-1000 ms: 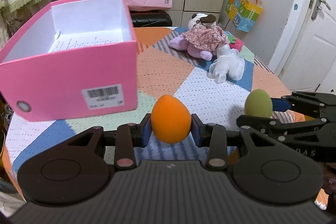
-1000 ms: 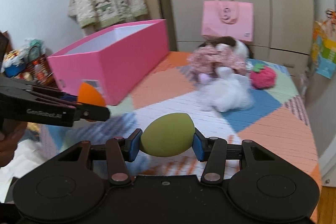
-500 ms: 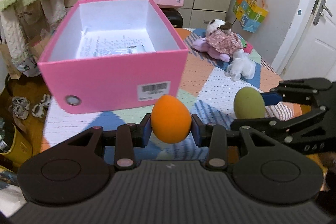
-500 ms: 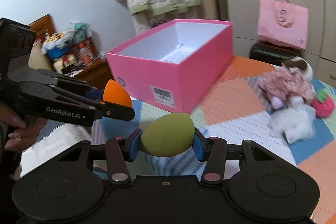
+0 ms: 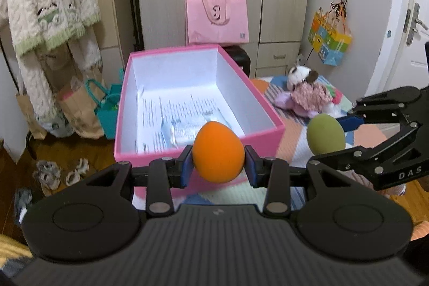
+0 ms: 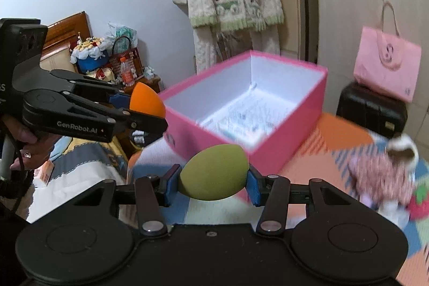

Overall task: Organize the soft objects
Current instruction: 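Lift both sponges and carry them over the pink box with both grippers, then open the left gripper over the box while the right gripper releases the green sponge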

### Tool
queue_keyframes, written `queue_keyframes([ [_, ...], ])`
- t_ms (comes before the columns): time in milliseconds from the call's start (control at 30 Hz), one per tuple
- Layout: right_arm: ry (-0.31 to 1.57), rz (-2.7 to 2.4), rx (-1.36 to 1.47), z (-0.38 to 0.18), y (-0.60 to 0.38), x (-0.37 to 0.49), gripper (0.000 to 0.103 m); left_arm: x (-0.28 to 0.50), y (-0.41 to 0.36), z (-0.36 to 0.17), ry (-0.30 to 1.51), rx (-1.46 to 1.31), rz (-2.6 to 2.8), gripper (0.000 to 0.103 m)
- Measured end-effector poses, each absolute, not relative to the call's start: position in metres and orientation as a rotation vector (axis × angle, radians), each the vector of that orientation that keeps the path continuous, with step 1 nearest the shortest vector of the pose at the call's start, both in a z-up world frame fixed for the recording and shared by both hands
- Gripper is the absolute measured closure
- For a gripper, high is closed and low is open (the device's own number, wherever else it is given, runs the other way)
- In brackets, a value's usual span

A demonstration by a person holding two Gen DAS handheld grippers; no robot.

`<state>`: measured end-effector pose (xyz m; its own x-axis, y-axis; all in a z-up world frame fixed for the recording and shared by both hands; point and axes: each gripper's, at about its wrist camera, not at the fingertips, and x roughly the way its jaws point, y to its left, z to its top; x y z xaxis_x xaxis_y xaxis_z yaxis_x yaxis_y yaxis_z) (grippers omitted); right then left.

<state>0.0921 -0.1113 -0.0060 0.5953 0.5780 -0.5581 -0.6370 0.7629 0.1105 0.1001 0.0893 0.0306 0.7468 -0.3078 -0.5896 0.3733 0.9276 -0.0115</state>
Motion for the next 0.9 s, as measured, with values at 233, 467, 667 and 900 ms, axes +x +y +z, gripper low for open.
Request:
queue_keyframes([
  [233,0.548,0.677,-0.142,0.009,-0.095,0.129,0.048,0.138,0.093,0.037,0.597,0.107,-0.385,0.064],
  [467,0.519,0.64,-0.203,0.013,-0.074,0.175,0.048,0.191,0.102,0.032,0.639,0.008,-0.385,0.064],
  [667,0.561,0.662,-0.312,0.006,-0.051,0.223,0.048,0.246,0.097,0.022,0.725,-0.007,-0.421,0.066],
  [900,0.66,0.691,-0.463,-0.016,-0.026,0.271,0.048,0.304,0.093,0.0,0.852,-0.001,-0.386,0.065],
])
